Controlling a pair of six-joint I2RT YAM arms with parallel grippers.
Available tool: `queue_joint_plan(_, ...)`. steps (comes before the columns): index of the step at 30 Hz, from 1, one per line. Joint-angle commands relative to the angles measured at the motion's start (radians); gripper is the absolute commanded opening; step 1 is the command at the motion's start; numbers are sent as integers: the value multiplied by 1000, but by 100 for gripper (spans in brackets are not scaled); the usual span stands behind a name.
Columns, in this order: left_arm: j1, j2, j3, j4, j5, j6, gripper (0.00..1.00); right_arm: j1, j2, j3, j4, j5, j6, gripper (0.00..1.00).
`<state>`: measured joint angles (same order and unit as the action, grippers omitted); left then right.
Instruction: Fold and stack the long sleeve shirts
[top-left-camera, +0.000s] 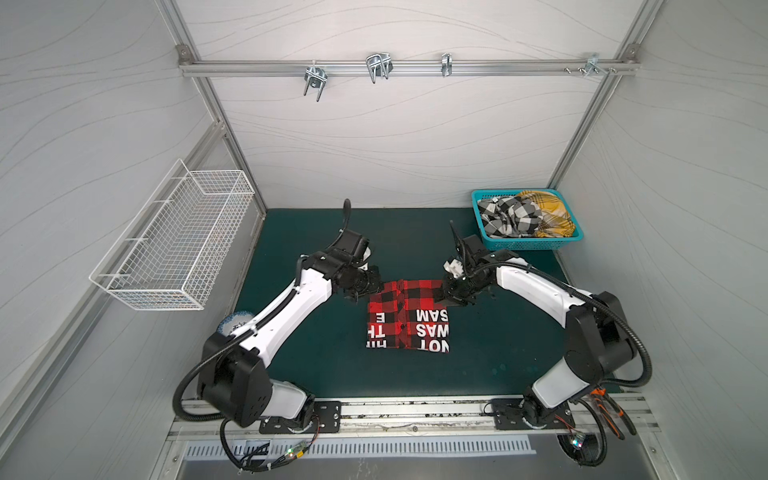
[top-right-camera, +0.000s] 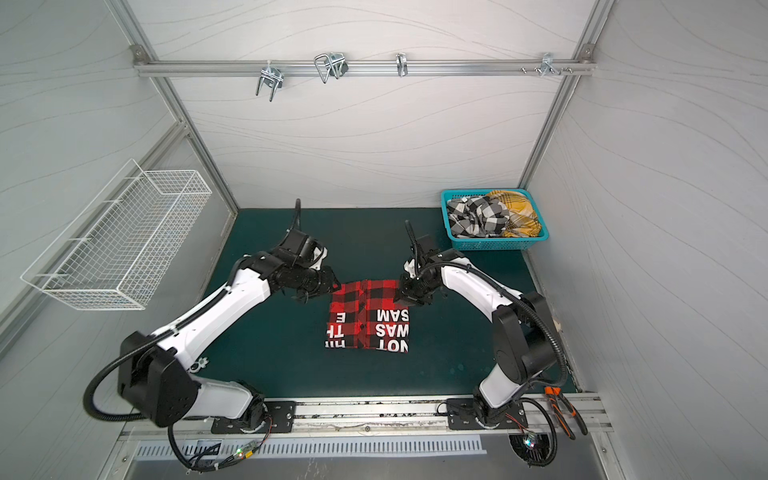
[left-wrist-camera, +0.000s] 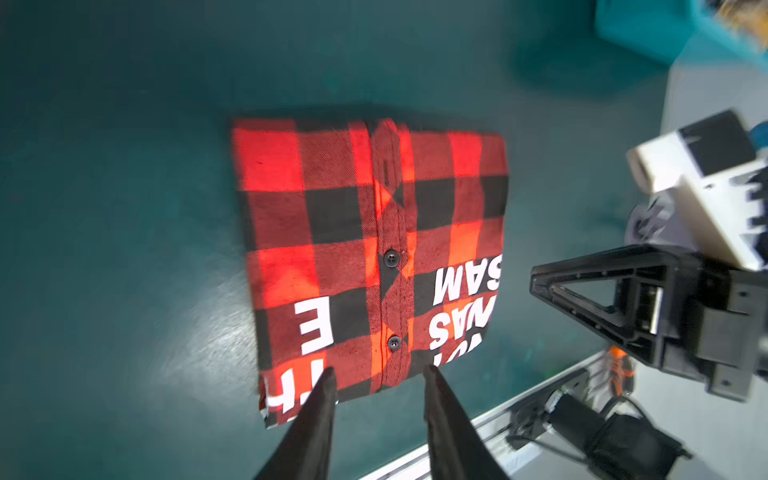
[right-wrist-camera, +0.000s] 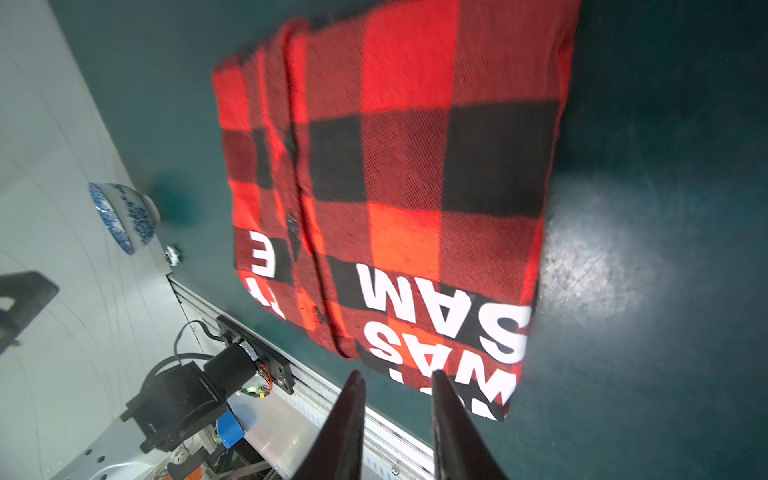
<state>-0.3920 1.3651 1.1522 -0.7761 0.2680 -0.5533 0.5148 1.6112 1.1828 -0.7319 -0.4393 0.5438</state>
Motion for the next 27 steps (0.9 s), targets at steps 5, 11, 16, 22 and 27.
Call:
queue_joint_plan(5,242,89,-218,114,363,-55,62,-23,106,64,-24,-25,-44,29)
queue_joint_plan(11,272,201,-229,197,402,-61,74,-45,219,94,-2,-37,-43,28)
queue_joint_plan(16,273,298,-228,295,387,-100,84,-65,293,110,-6,-13,-51,28)
queue_joint_plan(22,265,431,-245,431,418,-123,88,-71,357,105,7,-3,-38,27)
queue_joint_plan(27,241,513,-253,477,396,-148,87,-71,391,107,10,-6,-33,27)
